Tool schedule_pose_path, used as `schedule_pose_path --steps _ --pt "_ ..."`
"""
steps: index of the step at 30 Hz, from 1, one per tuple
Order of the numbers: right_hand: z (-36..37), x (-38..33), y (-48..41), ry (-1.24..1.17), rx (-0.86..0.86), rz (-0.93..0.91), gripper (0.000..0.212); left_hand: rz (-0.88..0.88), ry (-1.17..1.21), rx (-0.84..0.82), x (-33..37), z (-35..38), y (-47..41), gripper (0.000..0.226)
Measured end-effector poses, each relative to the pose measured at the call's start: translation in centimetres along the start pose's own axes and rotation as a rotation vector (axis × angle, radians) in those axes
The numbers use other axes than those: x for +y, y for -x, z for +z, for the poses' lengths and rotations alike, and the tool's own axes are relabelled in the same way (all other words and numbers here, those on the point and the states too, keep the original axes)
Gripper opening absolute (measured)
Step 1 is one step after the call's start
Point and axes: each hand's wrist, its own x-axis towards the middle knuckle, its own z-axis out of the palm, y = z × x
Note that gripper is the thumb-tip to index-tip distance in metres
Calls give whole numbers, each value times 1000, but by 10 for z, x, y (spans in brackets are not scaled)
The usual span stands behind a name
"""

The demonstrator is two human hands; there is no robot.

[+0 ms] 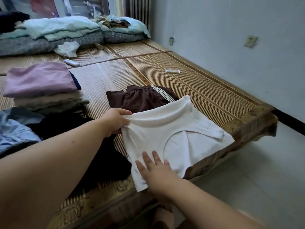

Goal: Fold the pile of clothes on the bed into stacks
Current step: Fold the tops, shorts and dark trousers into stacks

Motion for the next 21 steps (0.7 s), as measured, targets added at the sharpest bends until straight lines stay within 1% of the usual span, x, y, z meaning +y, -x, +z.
schedule_pose_path --steps 4,7,8,10,12,14,16,18,19,21 --pt "-14 14 5 -4 -94 -131 73 -21 5 11 1 -4 -4 34" --pt "-32 18 9 -53 -111 -175 57 -37 -6 -1 3 -4 -10 30" --pt "-35 17 10 -135 -100 -153 52 -42 -10 -6 5 -3 -12 29" --pt "-42 19 18 -475 -36 -73 44 -53 -31 -7 9 -2 -17 28" --pt "-49 25 29 -837 112 -47 36 -59 -37 -6 18 -3 -20 27" --pt "-58 41 38 -1192 285 20 29 -52 2 -11 34 -1 -24 25" --pt "-62 64 41 -1738 403 64 24 -30 45 -14 58 5 -31 21" --pt "-65 88 44 -2184 447 10 32 7 54 -7 85 18 -40 18" --pt "-67 99 48 -2323 475 -20 39 36 54 2 99 28 -44 17" --pt "-67 124 52 -2435 581 5 49 75 98 -10 127 57 -53 13"
